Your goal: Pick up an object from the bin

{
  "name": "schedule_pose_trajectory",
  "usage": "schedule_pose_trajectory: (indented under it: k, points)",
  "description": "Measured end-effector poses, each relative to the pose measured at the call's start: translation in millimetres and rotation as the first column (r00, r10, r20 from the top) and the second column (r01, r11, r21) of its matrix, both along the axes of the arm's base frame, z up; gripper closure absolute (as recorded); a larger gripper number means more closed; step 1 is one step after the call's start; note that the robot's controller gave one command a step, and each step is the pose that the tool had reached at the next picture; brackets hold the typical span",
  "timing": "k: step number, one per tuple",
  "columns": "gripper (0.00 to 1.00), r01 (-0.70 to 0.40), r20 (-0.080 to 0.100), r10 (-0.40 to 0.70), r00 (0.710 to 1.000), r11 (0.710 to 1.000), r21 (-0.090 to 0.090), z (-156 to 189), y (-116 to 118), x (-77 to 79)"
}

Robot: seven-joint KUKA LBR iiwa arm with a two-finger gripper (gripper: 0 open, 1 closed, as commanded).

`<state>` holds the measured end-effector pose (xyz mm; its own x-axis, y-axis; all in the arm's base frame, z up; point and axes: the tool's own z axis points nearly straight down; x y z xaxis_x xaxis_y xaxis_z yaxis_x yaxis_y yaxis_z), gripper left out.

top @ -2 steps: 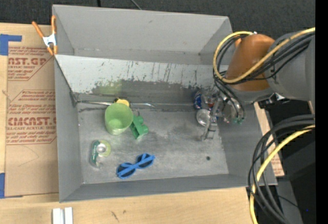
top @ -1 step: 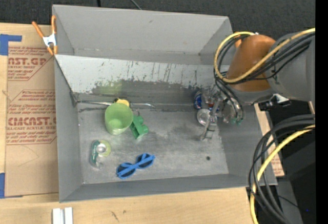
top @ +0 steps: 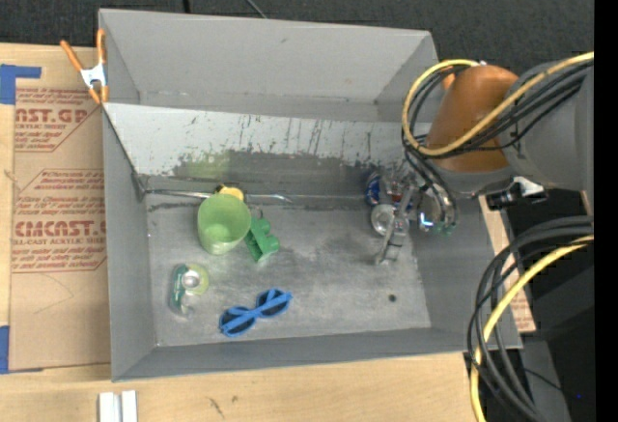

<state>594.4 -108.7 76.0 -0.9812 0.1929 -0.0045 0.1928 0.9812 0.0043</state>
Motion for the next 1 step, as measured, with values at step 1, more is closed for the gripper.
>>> schedule_pose_trajectory:
  k: [1]
  points:
    - [0.0,-0.134,-0.004,0.134,0.991,0.991,-0.004,22.0,-3.2,-45.8]
